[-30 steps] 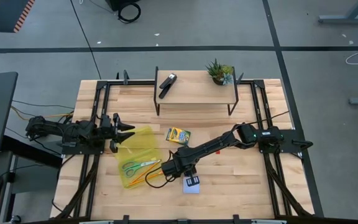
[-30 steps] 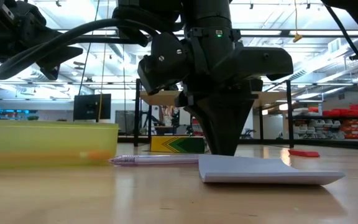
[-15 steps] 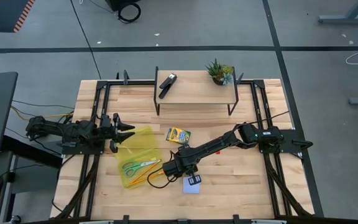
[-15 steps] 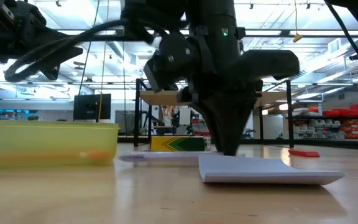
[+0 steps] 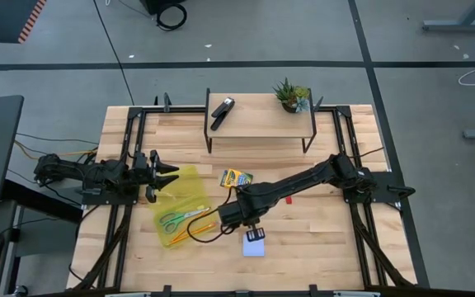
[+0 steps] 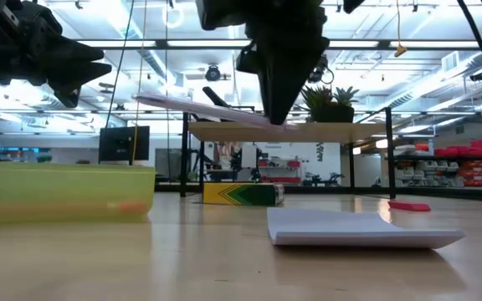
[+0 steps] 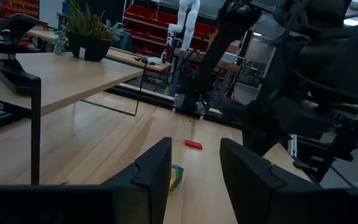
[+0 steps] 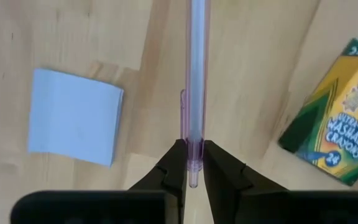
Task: Pack school essentials
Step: Put the purple pen into the yellow supply box
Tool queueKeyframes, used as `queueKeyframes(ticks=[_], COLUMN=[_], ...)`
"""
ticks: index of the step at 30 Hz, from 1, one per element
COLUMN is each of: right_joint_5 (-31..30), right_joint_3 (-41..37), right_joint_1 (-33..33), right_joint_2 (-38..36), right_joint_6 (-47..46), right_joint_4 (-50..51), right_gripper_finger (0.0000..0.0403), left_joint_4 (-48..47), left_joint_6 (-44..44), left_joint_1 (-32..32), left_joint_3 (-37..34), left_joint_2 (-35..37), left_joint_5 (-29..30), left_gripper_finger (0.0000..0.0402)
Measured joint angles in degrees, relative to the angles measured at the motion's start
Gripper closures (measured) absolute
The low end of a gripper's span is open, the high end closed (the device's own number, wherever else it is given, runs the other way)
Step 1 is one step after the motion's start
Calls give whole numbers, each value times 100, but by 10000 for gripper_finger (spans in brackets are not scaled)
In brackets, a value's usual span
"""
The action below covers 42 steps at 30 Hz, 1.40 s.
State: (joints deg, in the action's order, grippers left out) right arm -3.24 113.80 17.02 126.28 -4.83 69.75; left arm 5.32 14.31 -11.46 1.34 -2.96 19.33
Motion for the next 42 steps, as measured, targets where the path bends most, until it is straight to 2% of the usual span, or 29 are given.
queueKeyframes(ticks=[12,20,27,34,42], right_joint_5=[190,564,568,571,410], right_joint_3=[7,9,13,24,570], right_joint_1=[-79,-315,-384,-488,-724], right_joint_2=[35,85,85,85,74], right_joint_6=[690,835,1089,1218,1578], right_joint_4=[-1474,-2275,-2893,-3163,-3174], right_gripper_finger=[350,350,350,350,350], left_joint_4=[0,0,0,-2,0], left_joint_6=[0,0,0,4,4], left_joint_1=[0,0,0,0,0], left_joint_3=[0,0,0,0,0], left_joint_2=[0,0,0,0,0], left_joint_5=[0,0,0,2,0], left_gripper_finger=[253,253,250,257,249])
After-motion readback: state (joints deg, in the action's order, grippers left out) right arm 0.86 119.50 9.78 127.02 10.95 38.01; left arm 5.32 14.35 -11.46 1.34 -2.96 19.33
